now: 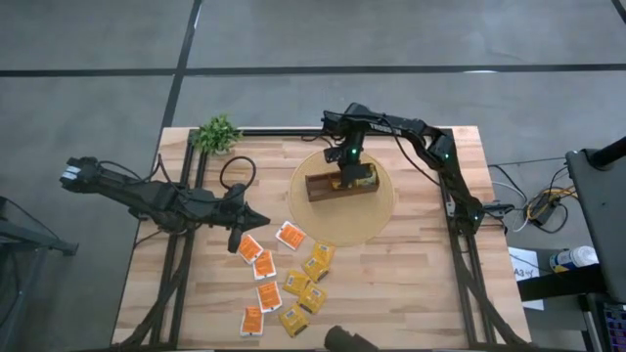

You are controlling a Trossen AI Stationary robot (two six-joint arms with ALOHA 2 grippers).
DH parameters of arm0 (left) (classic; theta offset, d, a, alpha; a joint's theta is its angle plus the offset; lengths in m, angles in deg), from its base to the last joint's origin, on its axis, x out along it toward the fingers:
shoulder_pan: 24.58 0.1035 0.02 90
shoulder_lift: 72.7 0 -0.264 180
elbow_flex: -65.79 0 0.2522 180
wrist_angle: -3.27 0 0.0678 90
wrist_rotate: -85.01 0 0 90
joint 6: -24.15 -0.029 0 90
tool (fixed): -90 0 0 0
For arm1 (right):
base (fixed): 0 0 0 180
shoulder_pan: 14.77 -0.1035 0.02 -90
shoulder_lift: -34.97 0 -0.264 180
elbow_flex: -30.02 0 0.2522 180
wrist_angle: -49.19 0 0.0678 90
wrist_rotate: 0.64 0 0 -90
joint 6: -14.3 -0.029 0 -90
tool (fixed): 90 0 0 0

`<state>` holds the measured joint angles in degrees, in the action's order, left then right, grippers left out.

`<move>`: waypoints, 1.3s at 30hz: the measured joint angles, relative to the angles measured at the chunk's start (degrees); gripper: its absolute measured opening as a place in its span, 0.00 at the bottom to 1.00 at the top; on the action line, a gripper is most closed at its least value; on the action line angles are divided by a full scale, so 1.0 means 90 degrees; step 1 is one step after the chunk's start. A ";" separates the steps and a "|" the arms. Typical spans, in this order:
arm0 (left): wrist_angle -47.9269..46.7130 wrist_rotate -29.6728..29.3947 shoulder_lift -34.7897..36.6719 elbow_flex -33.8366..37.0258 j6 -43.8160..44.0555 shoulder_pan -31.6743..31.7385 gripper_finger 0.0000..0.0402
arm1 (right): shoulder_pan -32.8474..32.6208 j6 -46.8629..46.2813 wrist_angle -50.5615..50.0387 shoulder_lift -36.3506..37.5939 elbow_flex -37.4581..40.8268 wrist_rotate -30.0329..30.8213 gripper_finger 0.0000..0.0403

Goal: Pick & Place Tea
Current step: Put the orange tea bag into the middle section of the wooden organizer

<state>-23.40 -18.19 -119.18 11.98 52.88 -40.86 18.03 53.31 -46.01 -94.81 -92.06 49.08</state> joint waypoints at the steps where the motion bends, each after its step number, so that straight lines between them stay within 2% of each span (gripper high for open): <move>1: 0.0000 0.0000 0.0000 0.0000 0.0000 0.0000 0.00 | -0.0006 -0.0028 -0.0001 0.0000 0.0000 0.0026 0.07; 11: 0.0002 0.0002 0.0000 0.0000 0.0139 0.0000 0.00 | -0.0078 -0.0025 0.0007 0.0000 0.0000 0.0044 0.24; 20: 0.0002 0.0002 0.0000 0.0000 0.0148 -0.0002 0.00 | -0.0063 -0.0095 0.0024 0.0000 -0.0149 0.0186 0.31; 32: 0.0002 0.0002 0.0000 0.0000 0.0194 -0.0002 0.00 | -0.0094 -0.0369 -0.0083 0.0021 -0.0786 0.0201 0.38; 35: 0.0002 0.0002 0.0000 0.0000 0.0194 0.0000 0.00 | -0.0188 -0.0368 -0.0343 0.0060 -0.0976 0.0456 0.37; 39: 0.0005 0.0002 -0.0002 0.0000 0.0194 -0.0002 0.00 | -0.0384 -0.0416 -0.0454 0.0226 -0.1037 0.1288 0.36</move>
<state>-23.35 -18.16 -119.20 11.98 54.63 -40.88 14.58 49.57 -50.10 -92.78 -101.39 60.67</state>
